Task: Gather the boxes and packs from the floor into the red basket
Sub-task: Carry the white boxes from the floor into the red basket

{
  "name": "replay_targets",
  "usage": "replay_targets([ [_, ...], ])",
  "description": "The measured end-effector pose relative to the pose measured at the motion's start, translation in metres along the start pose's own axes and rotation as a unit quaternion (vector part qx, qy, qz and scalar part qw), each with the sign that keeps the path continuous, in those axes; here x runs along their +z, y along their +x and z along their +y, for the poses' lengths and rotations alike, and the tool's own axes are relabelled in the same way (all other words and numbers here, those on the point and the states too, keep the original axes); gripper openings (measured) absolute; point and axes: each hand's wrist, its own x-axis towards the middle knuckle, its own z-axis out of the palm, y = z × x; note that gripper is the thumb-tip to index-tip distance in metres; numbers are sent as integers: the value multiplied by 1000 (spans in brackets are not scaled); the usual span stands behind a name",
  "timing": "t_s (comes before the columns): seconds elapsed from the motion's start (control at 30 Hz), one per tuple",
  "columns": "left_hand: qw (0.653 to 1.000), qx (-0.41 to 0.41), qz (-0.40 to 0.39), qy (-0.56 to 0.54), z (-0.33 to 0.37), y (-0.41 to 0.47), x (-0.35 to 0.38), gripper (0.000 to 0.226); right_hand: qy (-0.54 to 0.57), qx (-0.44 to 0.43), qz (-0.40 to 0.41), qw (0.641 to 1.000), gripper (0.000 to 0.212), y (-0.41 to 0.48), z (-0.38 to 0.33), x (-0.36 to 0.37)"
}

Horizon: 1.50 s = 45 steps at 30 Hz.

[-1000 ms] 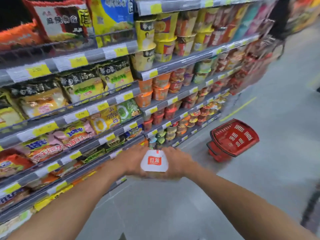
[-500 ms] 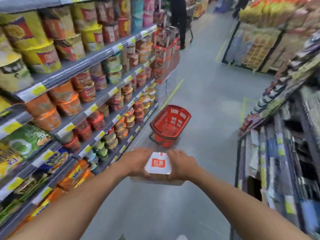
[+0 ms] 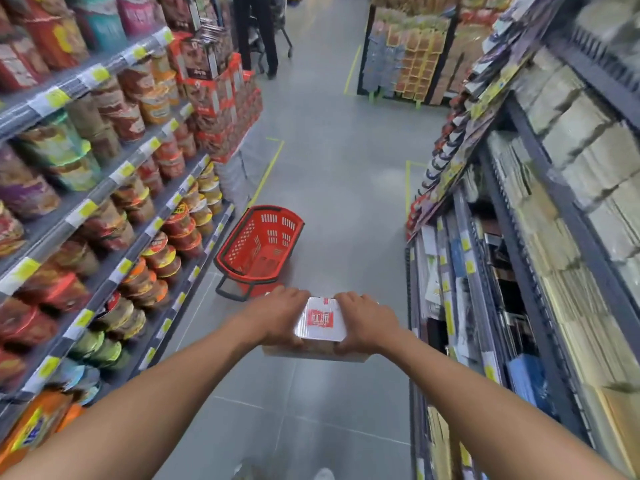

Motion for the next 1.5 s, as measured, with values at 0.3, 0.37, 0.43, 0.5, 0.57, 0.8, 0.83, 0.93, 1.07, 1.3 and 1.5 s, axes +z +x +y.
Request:
replay_targets([
  [0.3, 998, 54, -23, 34, -16, 106, -31, 80, 40, 62, 4, 997, 89, 66, 47, -18],
  [0.37, 996, 73, -34, 31, -30, 134, -45, 83, 42, 74, 5, 996, 90, 89, 56, -29],
  [0.43, 995, 89, -49, 21, -42, 161, -59, 82, 43, 82, -1, 996, 91, 111, 65, -42],
  [0.5, 993, 102, -53, 10, -56, 188, -73, 80, 37, 93, 2, 995, 92, 133, 73, -53],
  [0.57, 993, 111, -48, 0, -68, 211, -82, 80, 33, 100, 11, 994, 93, 153, 81, -61],
  [0.8, 992, 117, -20, -47, -102, 287, -99, 66, 27, 93, 1, 995, 105, 222, 122, -95],
  [0.83, 992, 114, -15, -48, -106, 298, -101, 66, 26, 87, -2, 996, 105, 233, 128, -99],
  [0.93, 994, 93, -9, -58, -119, 336, -107, 65, 17, 60, -12, 998, 103, 274, 152, -113],
  [1.07, 996, 52, 6, -77, -136, 384, -121, 68, 7, 11, -32, 999, 104, 339, 187, -141],
  [1.3, 986, -51, 55, -150, -184, 424, -136, 74, -39, -108, -83, 990, 100, 465, 202, -181],
  [1.5, 955, -176, 105, -216, -250, 399, -126, 81, -88, -224, -122, 963, 100, 569, 138, -180],
])
